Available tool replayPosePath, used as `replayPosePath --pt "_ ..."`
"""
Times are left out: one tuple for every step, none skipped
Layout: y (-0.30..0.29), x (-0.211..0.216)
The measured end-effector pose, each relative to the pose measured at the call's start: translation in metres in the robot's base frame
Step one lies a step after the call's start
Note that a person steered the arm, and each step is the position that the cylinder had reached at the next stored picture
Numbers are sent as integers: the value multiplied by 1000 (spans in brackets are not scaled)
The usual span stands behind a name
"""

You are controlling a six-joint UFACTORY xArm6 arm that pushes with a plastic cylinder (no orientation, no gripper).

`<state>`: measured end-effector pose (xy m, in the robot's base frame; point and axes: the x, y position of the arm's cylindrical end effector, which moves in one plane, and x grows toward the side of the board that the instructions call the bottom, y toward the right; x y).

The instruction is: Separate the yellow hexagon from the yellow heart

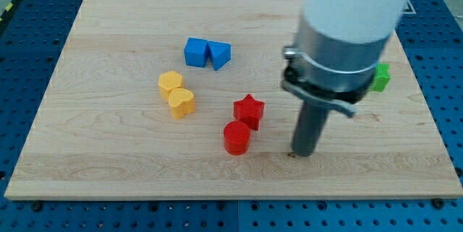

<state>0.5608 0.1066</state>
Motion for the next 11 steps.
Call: replayPosePath --pt "16 -30" --pt "16 -70" --pt "13 -88" --pt "0 -101" --pt "-42 -121" --pt "-90 -123" --pt "-95 -123" --pt "-121 -135" --pt "-169 -145" --pt "-217 -145" --pt "-267 -142"
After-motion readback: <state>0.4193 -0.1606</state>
